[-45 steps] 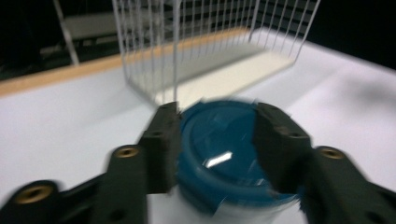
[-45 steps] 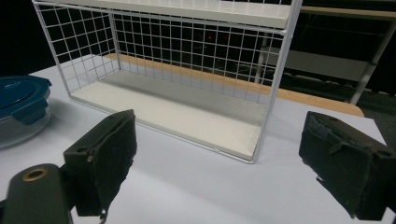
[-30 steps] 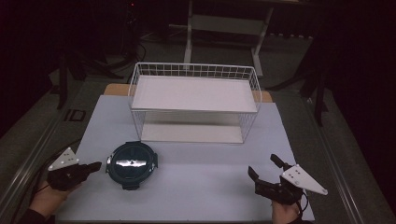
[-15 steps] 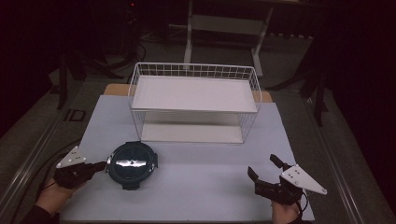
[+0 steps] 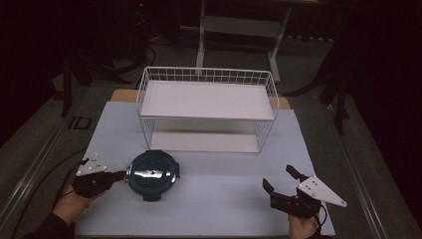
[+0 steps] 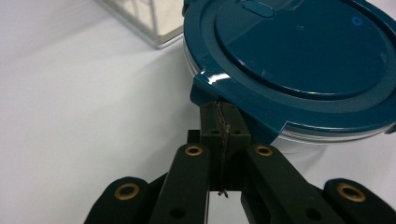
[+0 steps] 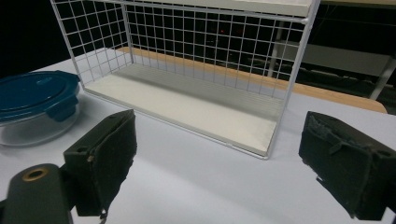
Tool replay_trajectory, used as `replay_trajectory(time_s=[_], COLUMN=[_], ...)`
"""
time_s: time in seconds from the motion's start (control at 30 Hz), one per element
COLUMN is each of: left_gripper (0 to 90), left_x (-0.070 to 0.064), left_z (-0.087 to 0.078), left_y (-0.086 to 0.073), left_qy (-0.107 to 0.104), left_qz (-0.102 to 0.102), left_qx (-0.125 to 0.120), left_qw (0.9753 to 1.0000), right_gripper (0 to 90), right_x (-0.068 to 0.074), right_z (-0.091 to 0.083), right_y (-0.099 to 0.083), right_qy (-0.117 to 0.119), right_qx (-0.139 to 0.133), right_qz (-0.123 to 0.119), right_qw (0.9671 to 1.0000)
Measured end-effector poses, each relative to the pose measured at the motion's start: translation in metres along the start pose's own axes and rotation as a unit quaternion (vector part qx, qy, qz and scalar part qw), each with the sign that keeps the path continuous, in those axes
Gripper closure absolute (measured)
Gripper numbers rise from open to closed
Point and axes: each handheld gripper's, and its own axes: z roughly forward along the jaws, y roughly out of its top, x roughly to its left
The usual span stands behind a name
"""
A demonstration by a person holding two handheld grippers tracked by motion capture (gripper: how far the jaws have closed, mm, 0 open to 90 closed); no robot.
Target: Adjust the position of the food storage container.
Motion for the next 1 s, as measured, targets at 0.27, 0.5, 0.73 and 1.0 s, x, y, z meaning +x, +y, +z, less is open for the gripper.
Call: replay_trajectory(time_s=[0.27, 0.5, 0.73, 1.0], left_gripper=[89.8, 89.6, 89.7, 89.8], left_x=[-0.006, -0.008, -0.011, -0.015], left_z=[0.014, 0.011, 0.013, 0.02], left_y=[0.01, 0.011, 0.012, 0.02], left_qy=[-0.014, -0.005, -0.004, -0.011], left_qz=[0.008, 0.017, 0.021, 0.02], left_qx=[-0.003, 0.009, 0.009, 0.013], left_qw=[0.9999, 0.9998, 0.9997, 0.9997], right_gripper=[11.1, 11.2, 11.1, 11.1], right_x=[0.001, 0.0, 0.001, 0.001], right_z=[0.001, 0.002, 0.002, 0.002], right_y=[0.0, -0.001, -0.001, -0.001], right_qy=[0.003, 0.0, 0.0, 0.002], right_qx=[0.002, 0.003, 0.006, 0.004], right_qz=[-0.001, 0.003, 0.002, 0.001], right_qw=[1.0, 1.0, 1.0, 1.0])
